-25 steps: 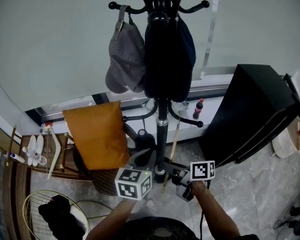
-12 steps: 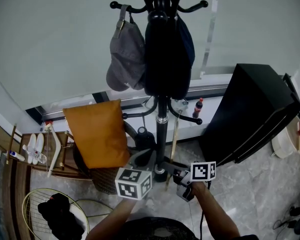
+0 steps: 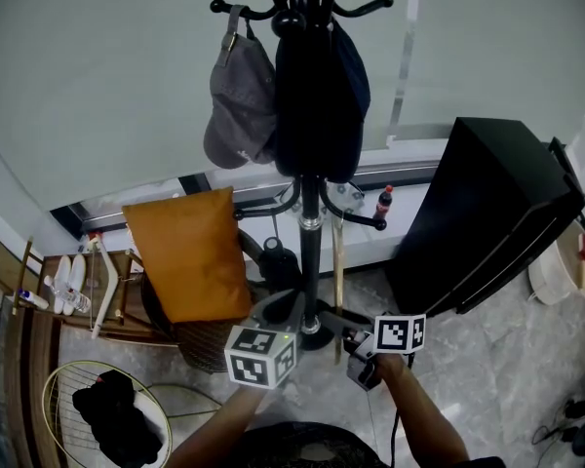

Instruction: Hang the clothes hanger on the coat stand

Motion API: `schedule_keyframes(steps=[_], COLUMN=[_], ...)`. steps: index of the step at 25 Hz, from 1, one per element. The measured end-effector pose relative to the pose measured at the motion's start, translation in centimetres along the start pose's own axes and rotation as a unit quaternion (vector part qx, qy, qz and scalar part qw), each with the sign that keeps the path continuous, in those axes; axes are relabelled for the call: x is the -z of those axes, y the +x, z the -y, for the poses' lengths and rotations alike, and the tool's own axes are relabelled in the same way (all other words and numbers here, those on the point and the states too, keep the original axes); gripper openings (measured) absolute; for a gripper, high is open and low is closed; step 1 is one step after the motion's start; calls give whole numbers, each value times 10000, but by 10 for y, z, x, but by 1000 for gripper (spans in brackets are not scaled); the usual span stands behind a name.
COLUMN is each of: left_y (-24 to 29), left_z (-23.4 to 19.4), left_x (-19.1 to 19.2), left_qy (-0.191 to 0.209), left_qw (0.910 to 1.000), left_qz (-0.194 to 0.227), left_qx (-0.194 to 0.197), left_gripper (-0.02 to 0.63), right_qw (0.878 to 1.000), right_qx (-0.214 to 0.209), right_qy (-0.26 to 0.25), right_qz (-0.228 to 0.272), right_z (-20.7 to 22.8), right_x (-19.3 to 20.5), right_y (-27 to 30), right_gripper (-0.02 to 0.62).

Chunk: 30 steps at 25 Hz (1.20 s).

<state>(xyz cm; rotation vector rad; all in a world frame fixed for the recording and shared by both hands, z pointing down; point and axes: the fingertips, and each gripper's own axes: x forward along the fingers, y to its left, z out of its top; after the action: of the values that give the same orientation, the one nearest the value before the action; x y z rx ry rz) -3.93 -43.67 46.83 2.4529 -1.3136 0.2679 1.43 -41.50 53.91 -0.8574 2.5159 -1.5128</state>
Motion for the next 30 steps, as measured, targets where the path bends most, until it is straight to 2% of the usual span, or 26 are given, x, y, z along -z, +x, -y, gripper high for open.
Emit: schedule_keyframes(steps=[8,17,24,30], left_y=[-8,-19,-28,-36], left_z=[17,27,34,43], left_x=[8,9,8,12], left_qy=[46,59,44,17], left_qw=[10000,10000,9999,9999], left_qz=[-26,25,106,150], left_qx=[28,0,-40,-53], left_gripper=[6,6,6,6], right_qw=[9980,9921,9744,9723], right_qx=[422,914,1529,1475], right_qy=[-406,-791,-1600,-1770], right_qz=[254,326,401,397], right_z=[7,13,5,-7], right_x=[-2,-1,-7,-2], right_y=[-22,-37,-50,-58], right_gripper=[236,241,239,240])
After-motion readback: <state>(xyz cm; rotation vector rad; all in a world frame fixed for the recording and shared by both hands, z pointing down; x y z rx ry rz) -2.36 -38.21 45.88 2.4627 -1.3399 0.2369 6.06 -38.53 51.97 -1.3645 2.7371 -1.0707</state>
